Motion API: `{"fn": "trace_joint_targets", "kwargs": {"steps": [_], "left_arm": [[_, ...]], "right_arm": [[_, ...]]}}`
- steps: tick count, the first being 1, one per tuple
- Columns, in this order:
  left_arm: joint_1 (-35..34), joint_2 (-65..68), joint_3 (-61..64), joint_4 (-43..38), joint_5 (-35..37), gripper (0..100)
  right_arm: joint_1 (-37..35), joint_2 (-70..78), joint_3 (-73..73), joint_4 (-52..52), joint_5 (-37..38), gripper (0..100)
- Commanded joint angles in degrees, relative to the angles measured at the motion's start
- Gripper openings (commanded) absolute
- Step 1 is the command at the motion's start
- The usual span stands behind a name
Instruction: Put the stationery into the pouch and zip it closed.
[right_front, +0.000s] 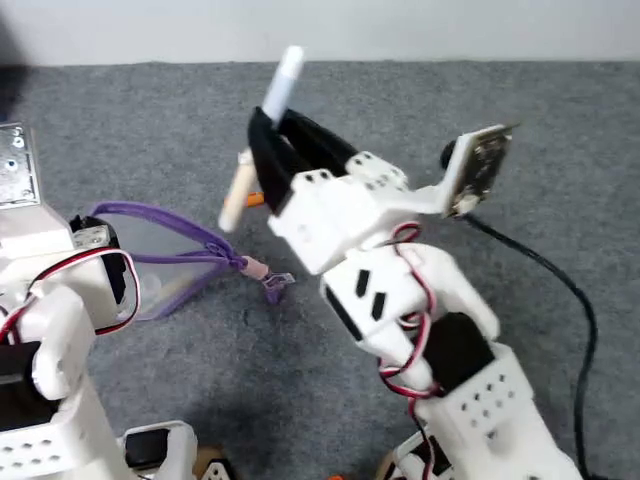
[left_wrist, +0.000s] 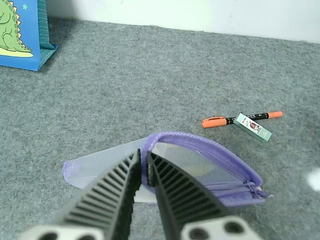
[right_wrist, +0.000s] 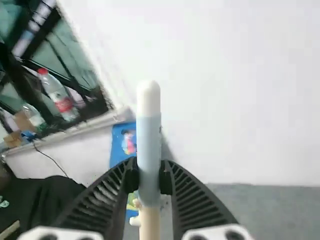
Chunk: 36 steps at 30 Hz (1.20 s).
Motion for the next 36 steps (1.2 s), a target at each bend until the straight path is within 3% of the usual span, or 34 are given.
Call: {"fn": "trace_joint_targets", "kwargs": {"steps": [1,5,20,22,27,32,36], "left_arm": [[-0.1,0.3,3.8,1.4,0.5,1],[-0.1,0.3,3.8,1.4,0.5,1],[-0.1,0.4,4.0,1.4,0.5,1],[-0.1,0.4,4.0,1.0,0.5,1],[-0.1,0.4,4.0,0.7,0.3,1],[-0.1,0.4,4.0,0.7,0.3,1],[-0.1,0.4,4.0,0.7,0.3,1]], "right_arm": [[-1.1,4.4,-0.2,-8.0,-0.4,0.8],[-2.8,9.0,-0.2,-14.6,-0.3,0.8],[-11.2,16.6,6.7,-14.8,1.3,1.2],[-12.5,18.2,7.3,-14.5,3.3,5.4],[-13.9,16.9,3.7,-4.0,4.7,25.5],[-9.0,12.7,-2.9,8.7,4.7,21.9],[0.4,12.6,-6.7,15.1,5.9,15.8]]}}
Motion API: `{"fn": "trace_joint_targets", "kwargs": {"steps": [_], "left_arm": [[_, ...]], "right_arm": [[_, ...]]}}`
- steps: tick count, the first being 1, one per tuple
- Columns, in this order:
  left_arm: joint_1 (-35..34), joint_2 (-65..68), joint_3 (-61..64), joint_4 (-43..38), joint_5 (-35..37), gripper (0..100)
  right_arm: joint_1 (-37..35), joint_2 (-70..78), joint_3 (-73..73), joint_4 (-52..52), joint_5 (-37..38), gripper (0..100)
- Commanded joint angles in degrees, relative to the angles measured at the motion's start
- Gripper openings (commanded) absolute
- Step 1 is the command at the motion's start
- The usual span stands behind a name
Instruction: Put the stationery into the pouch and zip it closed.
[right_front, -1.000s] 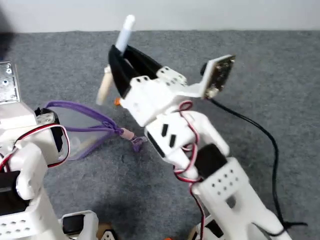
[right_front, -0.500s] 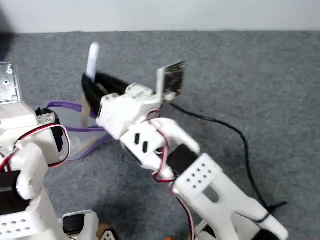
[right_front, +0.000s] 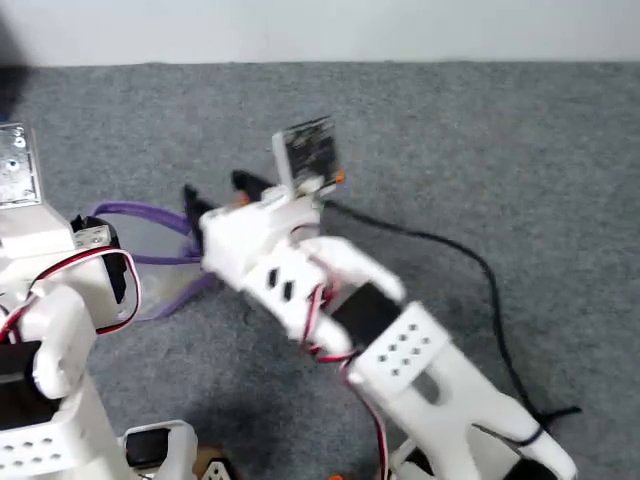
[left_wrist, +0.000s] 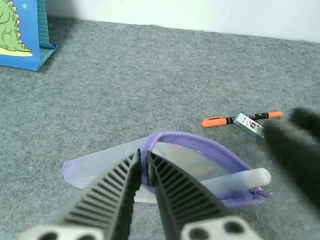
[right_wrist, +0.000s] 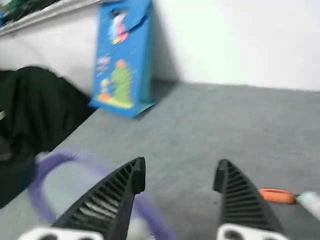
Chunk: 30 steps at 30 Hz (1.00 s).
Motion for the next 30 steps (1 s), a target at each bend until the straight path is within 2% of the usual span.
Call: {"fn": "trace_joint_targets", "kwargs": {"steps": [1,6,8,13,16,25,30], "left_arm": [[-0.1,0.4,3.9,0.7,0.3,1],[-0.1,0.4,3.9,0.7,0.4,1],[-0.1,0.4,3.9,0.7,0.4,1],[-0.1,0.4,3.9,0.7,0.4,1],[-0.1,0.4,3.9,0.7,0.4,1],[-0.1,0.3,3.9,0.9,0.4,1],[-0.1,0.3,3.9,0.8,0.4,1]], "right_arm": [[8.7,-1.0,-5.7,5.8,3.1,14.2],[15.4,6.8,-12.1,19.4,4.5,11.4],[16.2,11.5,-15.4,23.9,6.0,14.2],[16.3,26.7,-25.3,31.8,16.0,26.8],[16.4,36.6,-33.2,36.2,21.2,28.1],[17.3,63.3,-55.3,37.8,41.2,28.2],[17.3,74.9,-66.4,37.8,47.0,28.1]]}}
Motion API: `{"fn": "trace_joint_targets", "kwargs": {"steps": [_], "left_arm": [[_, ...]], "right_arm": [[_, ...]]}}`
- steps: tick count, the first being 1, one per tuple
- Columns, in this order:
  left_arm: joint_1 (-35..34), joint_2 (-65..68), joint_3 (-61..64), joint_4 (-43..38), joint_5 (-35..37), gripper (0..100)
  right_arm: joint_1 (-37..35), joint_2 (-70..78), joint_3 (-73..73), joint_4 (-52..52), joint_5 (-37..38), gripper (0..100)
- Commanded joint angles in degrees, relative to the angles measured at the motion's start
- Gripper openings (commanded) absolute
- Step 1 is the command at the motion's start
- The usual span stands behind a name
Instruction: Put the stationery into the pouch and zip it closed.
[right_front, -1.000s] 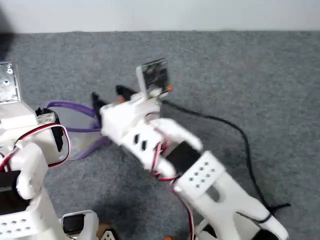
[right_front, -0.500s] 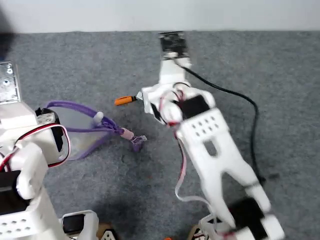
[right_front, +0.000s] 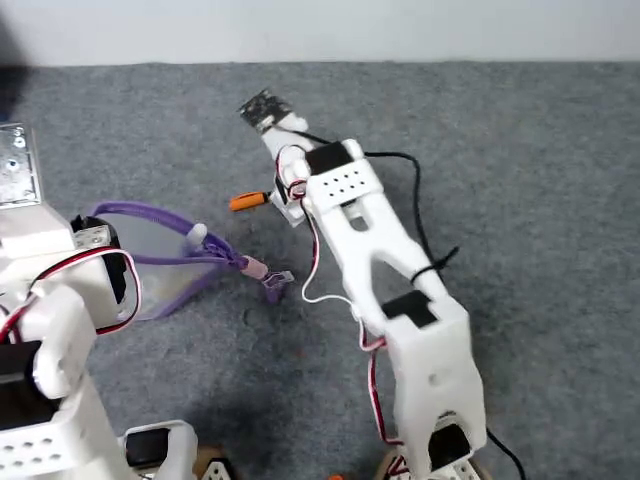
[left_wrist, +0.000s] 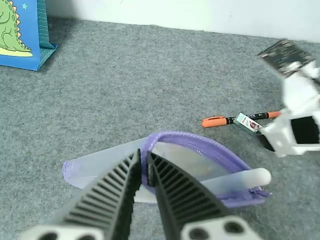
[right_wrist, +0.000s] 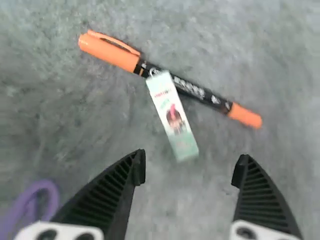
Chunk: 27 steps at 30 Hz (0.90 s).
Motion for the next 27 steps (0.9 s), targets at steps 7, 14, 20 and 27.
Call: {"fn": "trace_joint_targets", "kwargs": {"steps": [7,14,20,27], "left_arm": [[-0.1,0.3,4.0,0.7,0.5,1],[-0.1,0.3,4.0,0.7,0.5,1],[-0.1,0.3,4.0,0.8,0.5,1],[-0.1,0.3,4.0,0.7,0.5,1]], "right_arm": [[0.6,18.4,-22.8,0.1,7.8,28.1],[1.3,26.8,-36.6,4.0,8.1,0.0],[1.5,26.9,-52.0,18.4,3.2,1.3],[0.1,23.3,-62.8,34.1,-8.7,0.8]]}}
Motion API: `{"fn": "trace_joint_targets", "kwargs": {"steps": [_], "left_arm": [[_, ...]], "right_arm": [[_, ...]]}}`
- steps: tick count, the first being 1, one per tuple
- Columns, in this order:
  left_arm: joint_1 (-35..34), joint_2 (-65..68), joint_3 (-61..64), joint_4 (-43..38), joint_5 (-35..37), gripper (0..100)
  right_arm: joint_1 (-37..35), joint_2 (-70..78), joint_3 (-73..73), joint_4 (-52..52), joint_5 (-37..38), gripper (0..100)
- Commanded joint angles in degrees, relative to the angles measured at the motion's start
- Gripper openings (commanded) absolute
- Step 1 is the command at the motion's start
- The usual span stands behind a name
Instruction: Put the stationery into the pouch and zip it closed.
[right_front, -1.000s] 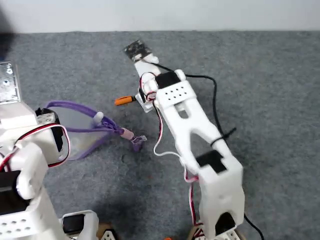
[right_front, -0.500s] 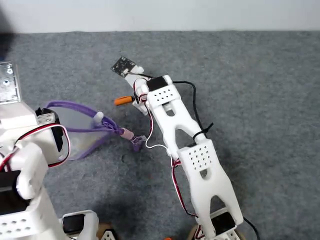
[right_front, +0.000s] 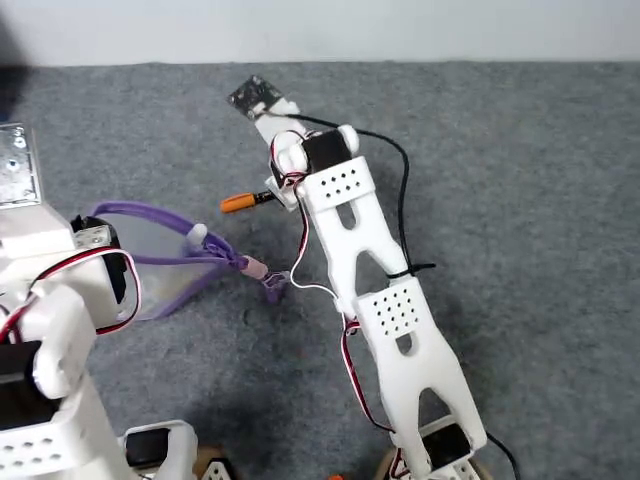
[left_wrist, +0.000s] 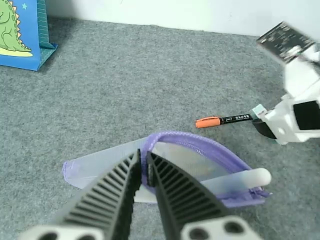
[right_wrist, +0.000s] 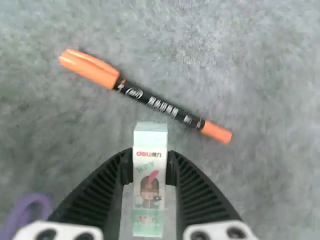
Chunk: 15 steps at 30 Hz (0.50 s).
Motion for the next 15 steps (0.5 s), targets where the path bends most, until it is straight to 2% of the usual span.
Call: {"fn": "trace_joint_targets", "kwargs": {"steps": [1,9,15], "left_arm": [[-0.1,0.3,4.0,0.7,0.5,1],[-0.1,0.3,4.0,0.7,0.5,1],[-0.1,0.3,4.0,0.7,0.5,1]], "right_arm": [[-0.3,-6.0,-3.3,3.4,-8.8,0.8],[-4.5,-18.5,4.4,3.6,-18.5,0.8],[-7.8,-34.8,21.1,3.6,-23.8,0.8]]}}
